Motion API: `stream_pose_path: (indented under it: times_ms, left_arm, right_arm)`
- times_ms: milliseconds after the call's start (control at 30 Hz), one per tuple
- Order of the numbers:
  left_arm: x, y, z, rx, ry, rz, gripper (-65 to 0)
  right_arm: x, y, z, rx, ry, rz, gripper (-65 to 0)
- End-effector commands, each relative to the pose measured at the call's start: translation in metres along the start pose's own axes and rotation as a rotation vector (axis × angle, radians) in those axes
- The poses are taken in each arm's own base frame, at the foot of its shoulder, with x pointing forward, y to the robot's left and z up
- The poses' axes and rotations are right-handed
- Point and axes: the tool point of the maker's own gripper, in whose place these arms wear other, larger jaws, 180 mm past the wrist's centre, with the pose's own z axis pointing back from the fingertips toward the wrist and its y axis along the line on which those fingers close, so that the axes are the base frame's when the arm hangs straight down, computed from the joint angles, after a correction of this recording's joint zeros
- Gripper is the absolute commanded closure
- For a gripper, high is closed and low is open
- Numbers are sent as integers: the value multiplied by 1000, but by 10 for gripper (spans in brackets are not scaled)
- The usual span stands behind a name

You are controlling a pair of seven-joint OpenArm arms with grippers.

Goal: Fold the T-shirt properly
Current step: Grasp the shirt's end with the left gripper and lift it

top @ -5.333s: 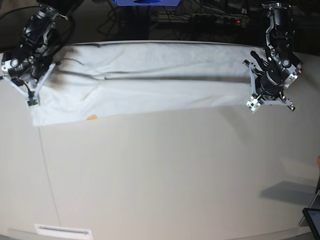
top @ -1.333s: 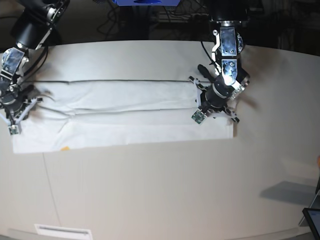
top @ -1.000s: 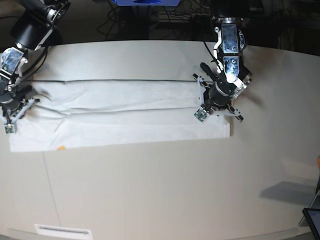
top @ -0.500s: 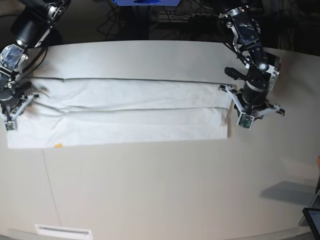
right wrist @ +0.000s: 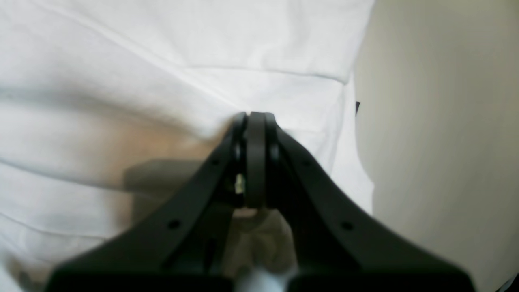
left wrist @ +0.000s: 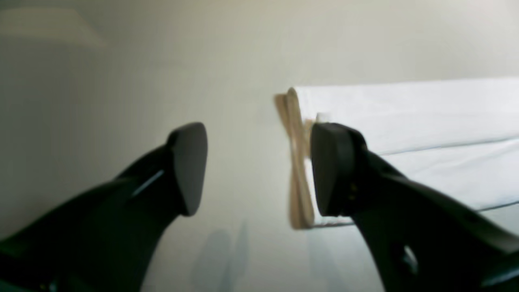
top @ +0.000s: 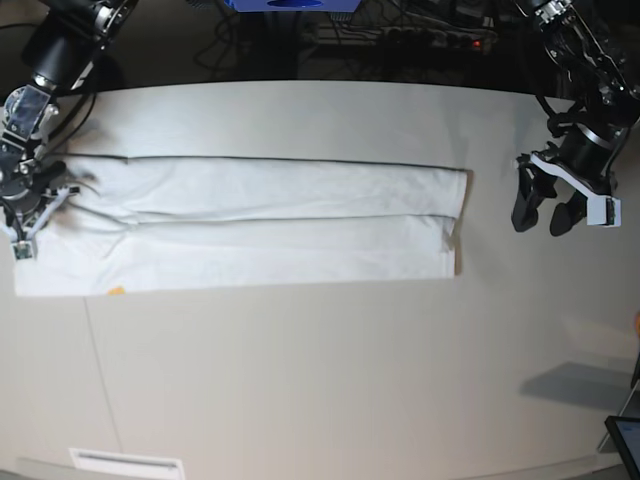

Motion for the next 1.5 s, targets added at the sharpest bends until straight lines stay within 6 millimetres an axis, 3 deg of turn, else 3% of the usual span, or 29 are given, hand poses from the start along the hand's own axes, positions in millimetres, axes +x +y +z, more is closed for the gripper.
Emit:
stream_pose_path:
  times_ms: [0, 200, 300, 400, 600, 900, 1100, 1233, 1400, 1467]
  left_arm:
    - [12, 2, 1, -22, -49, 8, -410]
    - [-10, 20, -14, -29, -23, 140, -428]
    - [-30, 15, -32, -66, 23, 200, -432]
    - [-36, 9, -41, -92, 42, 219, -430]
    - [-38, -8, -54, -144, 57, 219, -432]
    - [-60, 1, -66, -137, 95, 315, -433]
    - [-60, 0, -67, -140, 94, 317, -432]
    - [-60, -17, -78, -185, 107, 311, -433]
    - [-74, -28, -88, -215, 139, 356, -435]
    - [-69, -32, -91, -234, 115, 383, -437]
  right_arm:
    - [0, 0, 1, 8, 12, 24, -3]
    - [-1, 0, 1, 7, 13, 25, -3]
    - [-1, 0, 1, 7, 13, 25, -3]
    - [-1, 0, 1, 7, 13, 25, -3]
    - [-2, -1, 1, 7, 19, 23, -3]
    - [-2, -1, 1, 7, 19, 23, -3]
    - [-2, -1, 1, 7, 18, 24, -3]
    - [-1, -1, 1, 8, 17, 24, -3]
    - [-2, 0, 1, 9, 20, 24, -3]
    - [-2, 0, 1, 9, 20, 24, -3]
